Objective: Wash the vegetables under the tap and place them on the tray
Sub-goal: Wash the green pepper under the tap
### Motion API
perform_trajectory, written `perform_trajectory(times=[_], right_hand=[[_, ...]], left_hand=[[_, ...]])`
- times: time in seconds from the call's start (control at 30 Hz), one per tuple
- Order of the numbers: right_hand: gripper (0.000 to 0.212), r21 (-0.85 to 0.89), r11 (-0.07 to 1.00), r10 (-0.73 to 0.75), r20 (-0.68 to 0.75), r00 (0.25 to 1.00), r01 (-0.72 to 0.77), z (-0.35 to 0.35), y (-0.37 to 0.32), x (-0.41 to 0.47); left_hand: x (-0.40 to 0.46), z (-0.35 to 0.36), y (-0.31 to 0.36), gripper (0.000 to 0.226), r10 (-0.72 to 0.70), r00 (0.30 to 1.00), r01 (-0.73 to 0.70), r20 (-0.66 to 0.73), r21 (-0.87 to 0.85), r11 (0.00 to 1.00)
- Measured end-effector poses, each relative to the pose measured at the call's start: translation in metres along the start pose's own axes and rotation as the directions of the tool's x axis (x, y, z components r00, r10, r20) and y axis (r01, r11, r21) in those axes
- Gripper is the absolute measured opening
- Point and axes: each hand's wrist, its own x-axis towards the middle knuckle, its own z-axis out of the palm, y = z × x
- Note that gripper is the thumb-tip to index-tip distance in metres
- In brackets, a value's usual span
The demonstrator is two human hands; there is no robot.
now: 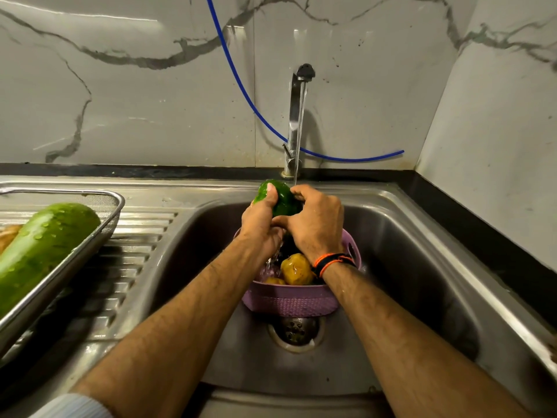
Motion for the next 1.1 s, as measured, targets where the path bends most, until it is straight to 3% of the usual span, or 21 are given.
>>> perform_trajectory(times=[0.27, 0.5, 0.63, 0.83, 1.1], right_hand=[[0.065, 0.134, 0.991, -0.009, 0.112, 0.994, -0.006, -0.001, 0.002, 0.003], [0.055, 0.074, 0.997, 0.023, 0.001, 1.000, -0.023, -0.001, 0.003, 0.001], [0.057, 0.106, 0.994, -0.007, 0.081, 0.997, -0.001, -0.002, 0.002, 0.002], [0.061, 0.056, 0.998, 0.002, 0.035, 0.999, -0.004, -0.004, 0.003, 0.001], [0.071, 0.015, 0.998, -0.057, 0.161, 0.985, 0.055, -0.001, 0.005, 0.002]], left_hand=[[-0.001, -0.004, 0.002, 0.045, -0.024, 0.999, 0.024, 0.041, 0.017, 1.000], [0.001, -0.001, -0.002, 0.048, 0.004, 1.000, -0.004, -0.002, 0.033, 0.999], [0.000, -0.004, 0.000, 0.047, -0.030, 0.997, 0.027, 0.068, 0.047, 0.999], [0.003, -0.002, -0.005, 0.044, 0.008, 1.000, -0.010, 0.029, 0.062, 0.998], [0.010, -0.007, -0.010, 0.042, 0.020, 0.999, -0.024, 0.028, 0.114, 0.993]])
